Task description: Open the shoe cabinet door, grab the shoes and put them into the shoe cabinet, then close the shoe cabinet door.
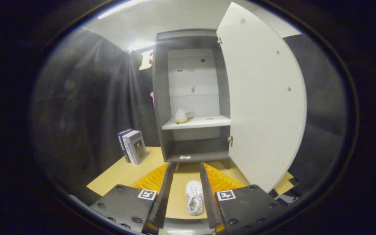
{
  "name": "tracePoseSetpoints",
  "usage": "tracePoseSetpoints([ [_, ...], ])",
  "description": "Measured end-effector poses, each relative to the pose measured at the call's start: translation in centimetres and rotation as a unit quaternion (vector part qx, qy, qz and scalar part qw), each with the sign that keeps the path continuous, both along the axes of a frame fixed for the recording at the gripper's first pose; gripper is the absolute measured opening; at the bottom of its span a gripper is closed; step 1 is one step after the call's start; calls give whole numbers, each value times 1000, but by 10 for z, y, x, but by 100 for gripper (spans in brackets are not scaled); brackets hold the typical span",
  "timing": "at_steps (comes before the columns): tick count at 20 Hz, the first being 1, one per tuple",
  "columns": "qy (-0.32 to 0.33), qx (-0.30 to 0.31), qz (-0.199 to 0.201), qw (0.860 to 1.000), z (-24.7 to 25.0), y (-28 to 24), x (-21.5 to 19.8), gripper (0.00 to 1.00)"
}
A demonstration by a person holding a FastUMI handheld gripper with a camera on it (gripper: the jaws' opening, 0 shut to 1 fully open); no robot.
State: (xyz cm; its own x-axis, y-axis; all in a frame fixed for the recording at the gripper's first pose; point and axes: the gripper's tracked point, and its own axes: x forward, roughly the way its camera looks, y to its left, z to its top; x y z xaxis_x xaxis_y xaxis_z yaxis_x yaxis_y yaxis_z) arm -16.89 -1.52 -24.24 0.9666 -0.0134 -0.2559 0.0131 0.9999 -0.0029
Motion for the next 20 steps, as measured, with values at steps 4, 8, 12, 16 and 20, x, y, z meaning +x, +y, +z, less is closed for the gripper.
tracePoseSetpoints([
  [4,65,18,-21,998,-106,1,18,52],
  [8,120,46,-33,991,-195,-2,35,49],
  [12,146,28,-43,988,-241,-10,51,47],
  [16,204,-2,-57,977,-275,-21,56,47],
  [20,241,-17,-43,969,-291,-16,70,46],
])
